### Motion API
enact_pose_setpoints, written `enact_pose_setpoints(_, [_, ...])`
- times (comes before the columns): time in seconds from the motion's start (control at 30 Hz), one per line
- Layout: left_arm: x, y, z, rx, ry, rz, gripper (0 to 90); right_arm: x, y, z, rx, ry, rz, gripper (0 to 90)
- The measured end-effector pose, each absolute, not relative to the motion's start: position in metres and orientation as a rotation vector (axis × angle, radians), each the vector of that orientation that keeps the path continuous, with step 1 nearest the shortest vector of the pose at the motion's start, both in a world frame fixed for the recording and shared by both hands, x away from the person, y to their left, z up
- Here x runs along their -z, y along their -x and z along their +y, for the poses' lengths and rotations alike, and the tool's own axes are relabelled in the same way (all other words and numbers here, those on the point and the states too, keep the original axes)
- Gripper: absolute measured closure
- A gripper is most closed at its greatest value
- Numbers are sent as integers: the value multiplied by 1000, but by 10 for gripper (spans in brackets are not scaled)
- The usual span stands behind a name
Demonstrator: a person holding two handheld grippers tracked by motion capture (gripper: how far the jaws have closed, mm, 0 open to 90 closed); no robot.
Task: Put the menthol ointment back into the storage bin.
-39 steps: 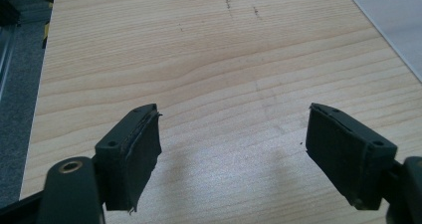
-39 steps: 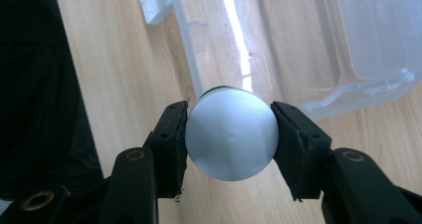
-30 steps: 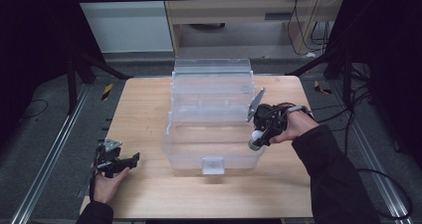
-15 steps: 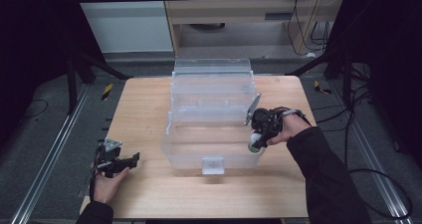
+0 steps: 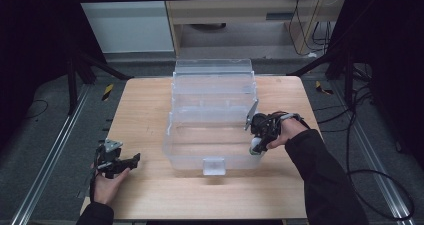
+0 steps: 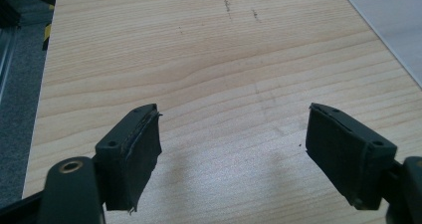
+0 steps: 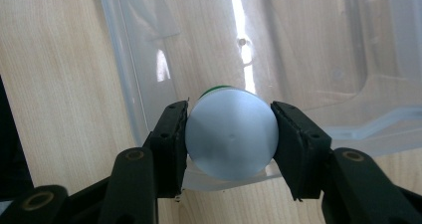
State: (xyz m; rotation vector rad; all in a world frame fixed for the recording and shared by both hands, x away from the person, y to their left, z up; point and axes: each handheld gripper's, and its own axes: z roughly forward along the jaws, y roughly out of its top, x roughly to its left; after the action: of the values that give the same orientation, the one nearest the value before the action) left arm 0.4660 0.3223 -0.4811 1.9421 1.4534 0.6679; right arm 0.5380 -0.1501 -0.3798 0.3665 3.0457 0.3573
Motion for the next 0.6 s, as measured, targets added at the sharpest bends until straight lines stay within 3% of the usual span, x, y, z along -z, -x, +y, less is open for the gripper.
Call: enact_pose_setpoints(0.6, [481,-466,322,-666,-1945,1453,212,398,-539,-150,-365,-344,3063,502])
